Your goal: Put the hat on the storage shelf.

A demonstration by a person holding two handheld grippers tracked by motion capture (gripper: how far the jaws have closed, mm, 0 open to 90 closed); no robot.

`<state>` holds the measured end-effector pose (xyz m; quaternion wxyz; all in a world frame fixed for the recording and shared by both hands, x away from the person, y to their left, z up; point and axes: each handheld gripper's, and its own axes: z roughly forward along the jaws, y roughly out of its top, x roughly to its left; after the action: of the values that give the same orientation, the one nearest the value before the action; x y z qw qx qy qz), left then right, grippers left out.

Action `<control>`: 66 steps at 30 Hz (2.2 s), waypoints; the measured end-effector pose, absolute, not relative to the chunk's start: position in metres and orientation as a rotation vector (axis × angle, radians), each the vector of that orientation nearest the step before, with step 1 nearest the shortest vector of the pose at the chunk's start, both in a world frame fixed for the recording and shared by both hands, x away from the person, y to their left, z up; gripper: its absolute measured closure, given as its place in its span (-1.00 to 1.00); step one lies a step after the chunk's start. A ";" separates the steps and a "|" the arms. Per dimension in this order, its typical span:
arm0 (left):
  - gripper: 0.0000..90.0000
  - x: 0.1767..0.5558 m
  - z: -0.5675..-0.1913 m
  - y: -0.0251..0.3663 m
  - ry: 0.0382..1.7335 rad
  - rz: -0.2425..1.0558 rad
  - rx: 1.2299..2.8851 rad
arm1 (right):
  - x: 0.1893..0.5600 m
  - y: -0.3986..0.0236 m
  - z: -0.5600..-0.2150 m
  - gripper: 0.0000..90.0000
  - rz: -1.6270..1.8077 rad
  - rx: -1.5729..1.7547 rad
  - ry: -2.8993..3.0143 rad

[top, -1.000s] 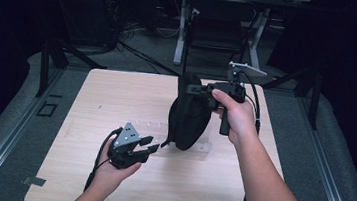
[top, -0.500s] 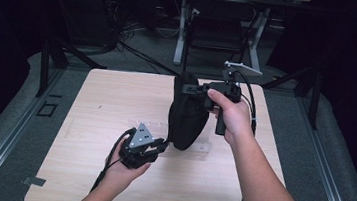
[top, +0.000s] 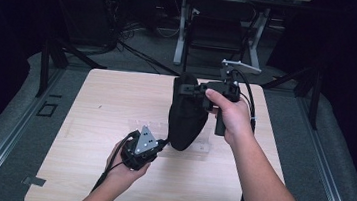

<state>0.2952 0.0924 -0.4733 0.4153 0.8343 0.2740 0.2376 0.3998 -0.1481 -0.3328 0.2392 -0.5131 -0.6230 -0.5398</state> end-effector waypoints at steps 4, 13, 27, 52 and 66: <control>0.87 0.296 -0.473 0.095 0.693 0.597 2.096 | 0.397 -0.148 -0.328 0.70 -1.478 -1.382 -1.718; 0.90 0.297 -0.478 0.104 0.731 0.610 2.095 | 0.386 -0.152 -0.318 0.42 -1.538 -1.366 -1.809; 0.89 0.301 -0.490 0.114 0.760 0.620 2.139 | 0.375 -0.172 -0.313 0.32 -1.633 -1.491 -2.015; 0.68 0.300 -0.510 0.134 0.874 0.535 2.066 | 0.361 -0.198 -0.307 0.24 -1.667 -1.572 -2.244; 0.26 0.293 -0.506 0.148 0.905 0.461 1.990 | 0.354 -0.213 -0.311 0.23 -1.637 -1.639 -2.301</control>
<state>0.2930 0.1480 -0.5058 0.4383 0.8005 0.3642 0.1856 0.3545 -0.2131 -0.3115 -0.0618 -0.5010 -0.7035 -0.5003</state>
